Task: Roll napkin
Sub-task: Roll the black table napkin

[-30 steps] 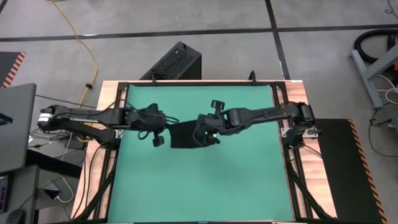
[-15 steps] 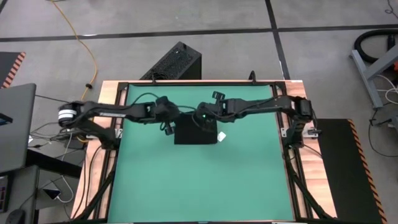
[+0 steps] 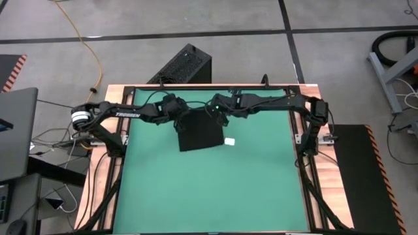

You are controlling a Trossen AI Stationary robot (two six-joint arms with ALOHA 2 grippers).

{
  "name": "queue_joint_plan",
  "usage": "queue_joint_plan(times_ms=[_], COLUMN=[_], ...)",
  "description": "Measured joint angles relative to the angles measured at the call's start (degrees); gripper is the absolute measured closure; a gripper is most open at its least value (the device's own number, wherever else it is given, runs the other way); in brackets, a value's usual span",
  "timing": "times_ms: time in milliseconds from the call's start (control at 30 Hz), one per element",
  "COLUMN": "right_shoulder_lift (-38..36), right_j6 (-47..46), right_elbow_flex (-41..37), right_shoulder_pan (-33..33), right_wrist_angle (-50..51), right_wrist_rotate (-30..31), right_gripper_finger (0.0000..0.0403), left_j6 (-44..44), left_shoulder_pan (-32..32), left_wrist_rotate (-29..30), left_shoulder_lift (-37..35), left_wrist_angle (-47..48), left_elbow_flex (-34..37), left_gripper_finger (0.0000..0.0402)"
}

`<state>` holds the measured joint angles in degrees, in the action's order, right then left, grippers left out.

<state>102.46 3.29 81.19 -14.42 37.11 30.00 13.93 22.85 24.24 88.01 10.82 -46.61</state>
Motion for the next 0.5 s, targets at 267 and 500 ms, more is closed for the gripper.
queue_joint_plan(times_ms=[267,500], right_shoulder_lift=[-1.5,-2.0], right_j6=[5.7,7.1], right_elbow_flex=[0.0,0.0], right_shoulder_pan=[3.5,7.5], right_wrist_angle=[-0.5,0.7], right_wrist_rotate=[-5.5,-12.7], right_gripper_finger=[0.0295,0.0294], left_j6=[3.2,12.2], left_shoulder_pan=[0.2,0.1], left_wrist_rotate=[2.3,-6.7], left_shoulder_lift=[0.0,0.0], left_wrist_angle=[0.5,-0.6], left_elbow_flex=[0.0,0.0], left_gripper_finger=[0.0401,0.0375])
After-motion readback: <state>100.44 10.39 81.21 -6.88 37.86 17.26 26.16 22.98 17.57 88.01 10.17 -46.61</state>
